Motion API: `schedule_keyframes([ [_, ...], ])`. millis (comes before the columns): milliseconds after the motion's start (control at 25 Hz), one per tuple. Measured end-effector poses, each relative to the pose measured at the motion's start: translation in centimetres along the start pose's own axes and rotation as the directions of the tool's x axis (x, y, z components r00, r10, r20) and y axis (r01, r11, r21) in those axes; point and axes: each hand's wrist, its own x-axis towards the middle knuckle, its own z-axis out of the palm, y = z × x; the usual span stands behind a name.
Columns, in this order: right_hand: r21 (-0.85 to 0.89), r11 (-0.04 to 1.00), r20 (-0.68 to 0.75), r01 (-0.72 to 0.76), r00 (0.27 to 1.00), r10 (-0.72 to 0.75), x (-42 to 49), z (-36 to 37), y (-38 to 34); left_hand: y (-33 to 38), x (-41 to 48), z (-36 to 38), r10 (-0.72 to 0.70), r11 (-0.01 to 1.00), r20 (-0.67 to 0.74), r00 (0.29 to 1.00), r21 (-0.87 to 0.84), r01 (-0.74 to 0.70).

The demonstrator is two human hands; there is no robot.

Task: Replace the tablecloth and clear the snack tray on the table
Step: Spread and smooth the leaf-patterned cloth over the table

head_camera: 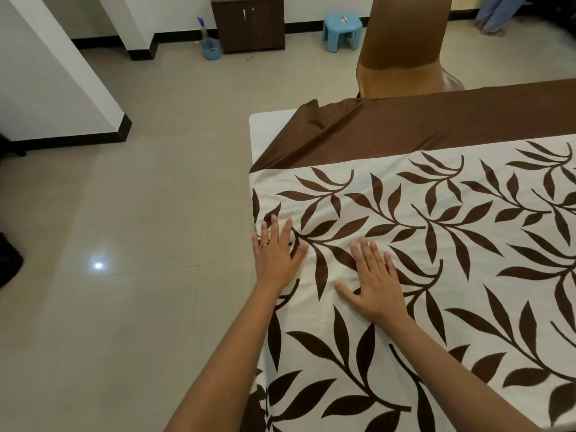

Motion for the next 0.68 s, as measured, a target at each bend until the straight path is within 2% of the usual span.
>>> schedule_keyframes([
  [40, 0.005, 1.000, -0.004, 0.000, 1.000, 0.000, 0.0, 0.1, 0.1, 0.1, 0.5, 0.6, -0.012, 0.997, 0.003, 1.000, 0.075, 0.012],
  [160, 0.033, 0.998, -0.025, -0.048, 0.998, 0.049, 0.4, 0.3, 0.0, -0.6, 1.5, 1.0, -0.042, 0.993, -0.029, 0.999, 0.112, 0.045],
  [280, 0.136, 0.988, -0.199, -0.078, 0.974, 0.105, 3.4, -1.3, -1.1, -0.3, 2.5, 0.6, -0.083, 0.986, -0.086, 0.993, 0.138, 0.095],
  [360, 0.190, 0.978, -0.277, -0.081, 0.952, 0.132, 7.1, -2.6, -1.5, 0.8, 3.7, -0.5, -0.105, 0.986, -0.202, 0.974, 0.104, 0.128],
  [400, 0.189, 0.979, -0.254, -0.080, 0.959, 0.127, 9.1, -3.0, -1.5, 1.3, 4.4, -1.1, -0.080, 0.992, -0.258, 0.963, 0.076, 0.103],
  [480, 0.165, 0.982, -0.097, -0.088, 0.990, 0.105, 12.4, -2.8, -1.4, 1.9, 6.4, -1.8, -0.012, 1.000, -0.286, 0.958, -0.021, 0.006],
  [560, 0.087, 0.992, 0.003, -0.086, 0.996, 0.086, 13.3, -1.2, -1.8, 1.6, 8.6, -1.8, 0.019, 0.997, -0.197, 0.980, -0.067, -0.033],
  [680, 0.026, 0.999, -0.028, -0.041, 0.999, 0.041, 12.8, 0.2, -2.8, 0.1, 11.6, -1.4, -0.017, 0.995, -0.089, 0.996, -0.102, 0.008],
])
